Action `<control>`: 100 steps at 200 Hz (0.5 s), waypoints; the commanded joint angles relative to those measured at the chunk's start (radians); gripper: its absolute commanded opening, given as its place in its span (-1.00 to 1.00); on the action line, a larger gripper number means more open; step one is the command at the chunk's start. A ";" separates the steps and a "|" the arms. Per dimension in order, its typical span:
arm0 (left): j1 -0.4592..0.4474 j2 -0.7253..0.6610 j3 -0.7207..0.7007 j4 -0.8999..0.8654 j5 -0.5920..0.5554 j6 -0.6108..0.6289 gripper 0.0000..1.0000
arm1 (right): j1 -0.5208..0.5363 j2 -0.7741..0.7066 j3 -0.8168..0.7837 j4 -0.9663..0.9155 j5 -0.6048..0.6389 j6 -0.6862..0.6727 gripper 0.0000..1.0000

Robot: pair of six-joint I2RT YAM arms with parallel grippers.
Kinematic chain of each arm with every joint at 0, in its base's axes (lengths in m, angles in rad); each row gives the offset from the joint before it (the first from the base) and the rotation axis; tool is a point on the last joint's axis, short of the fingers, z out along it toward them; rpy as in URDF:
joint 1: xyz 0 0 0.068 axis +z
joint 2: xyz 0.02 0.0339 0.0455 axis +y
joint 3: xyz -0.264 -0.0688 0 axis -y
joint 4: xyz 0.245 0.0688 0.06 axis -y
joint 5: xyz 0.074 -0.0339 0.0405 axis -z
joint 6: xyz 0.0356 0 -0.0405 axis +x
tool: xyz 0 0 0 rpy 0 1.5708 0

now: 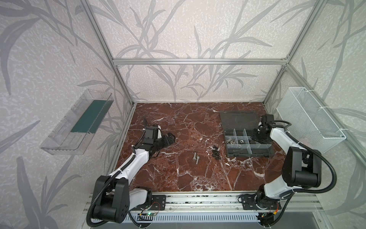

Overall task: Sort the screws and nuts into containers
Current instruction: Place the nut into the container.

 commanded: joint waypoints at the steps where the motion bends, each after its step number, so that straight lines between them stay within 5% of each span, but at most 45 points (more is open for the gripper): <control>1: 0.007 -0.020 -0.002 -0.012 -0.005 0.015 0.98 | -0.006 0.027 0.040 -0.015 -0.001 -0.016 -1.00; 18: 0.008 -0.020 0.000 -0.013 -0.003 0.016 0.98 | -0.006 0.037 0.044 -0.009 -0.002 -0.018 -0.99; 54: 0.010 -0.021 -0.002 -0.013 0.000 0.016 0.99 | -0.006 0.046 0.061 -0.019 -0.018 -0.030 -0.25; 100: 0.013 -0.022 -0.002 -0.012 0.002 0.018 0.99 | -0.007 -0.048 0.045 -0.030 -0.061 -0.033 0.07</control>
